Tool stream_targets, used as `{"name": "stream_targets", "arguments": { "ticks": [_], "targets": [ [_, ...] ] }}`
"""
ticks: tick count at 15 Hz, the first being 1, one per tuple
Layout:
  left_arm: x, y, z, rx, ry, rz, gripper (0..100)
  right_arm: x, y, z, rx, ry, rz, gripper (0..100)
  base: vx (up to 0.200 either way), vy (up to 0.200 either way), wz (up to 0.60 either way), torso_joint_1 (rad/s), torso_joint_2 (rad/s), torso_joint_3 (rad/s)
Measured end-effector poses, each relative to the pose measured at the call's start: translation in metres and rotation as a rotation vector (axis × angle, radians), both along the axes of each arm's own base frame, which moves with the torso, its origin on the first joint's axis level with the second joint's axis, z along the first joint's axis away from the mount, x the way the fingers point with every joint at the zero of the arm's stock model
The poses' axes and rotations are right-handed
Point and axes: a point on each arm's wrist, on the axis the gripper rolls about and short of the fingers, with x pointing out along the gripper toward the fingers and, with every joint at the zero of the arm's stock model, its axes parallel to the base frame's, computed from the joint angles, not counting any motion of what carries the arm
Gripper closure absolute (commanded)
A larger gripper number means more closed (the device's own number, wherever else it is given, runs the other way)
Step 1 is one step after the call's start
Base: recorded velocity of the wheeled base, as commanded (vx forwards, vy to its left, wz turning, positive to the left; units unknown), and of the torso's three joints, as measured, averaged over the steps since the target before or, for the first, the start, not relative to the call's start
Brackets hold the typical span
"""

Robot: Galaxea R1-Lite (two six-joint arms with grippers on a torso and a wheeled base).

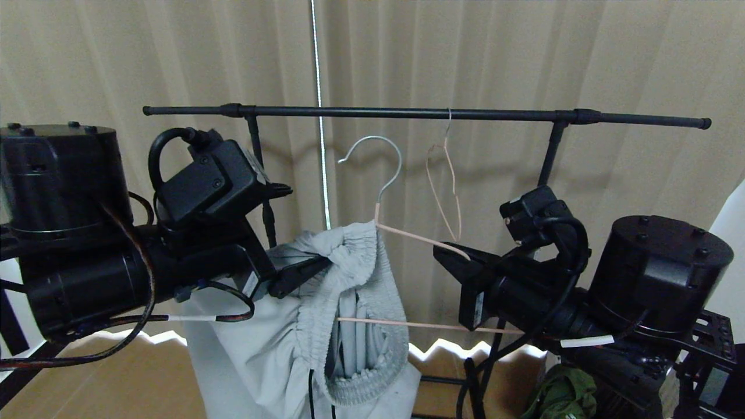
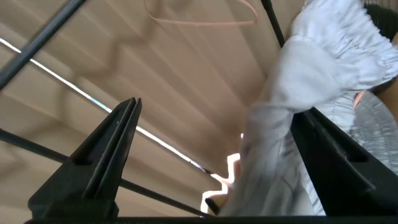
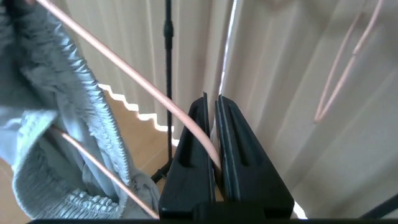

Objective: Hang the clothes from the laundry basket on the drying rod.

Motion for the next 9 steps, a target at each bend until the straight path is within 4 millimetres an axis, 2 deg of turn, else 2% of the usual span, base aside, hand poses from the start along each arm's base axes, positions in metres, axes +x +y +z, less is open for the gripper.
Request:
{"name": "stream_targets", "arguments": {
  "ticks": [4,9],
  "targets": [
    [0.005,-0.003,-0.008,0.03,0.006,-0.005,0,-0.011,0.006,0.003,0.001,-0.009,0.043,100,0.0,0.0,0.0,0.0,0.0,0.0],
    [0.005,-0.002,-0.015,0.049,0.021,-0.007,0,-0.014,0.007,0.003,0.01,-0.016,0.055,100,0.0,0.0,0.0,0.0,0.0,0.0]
  ]
}}
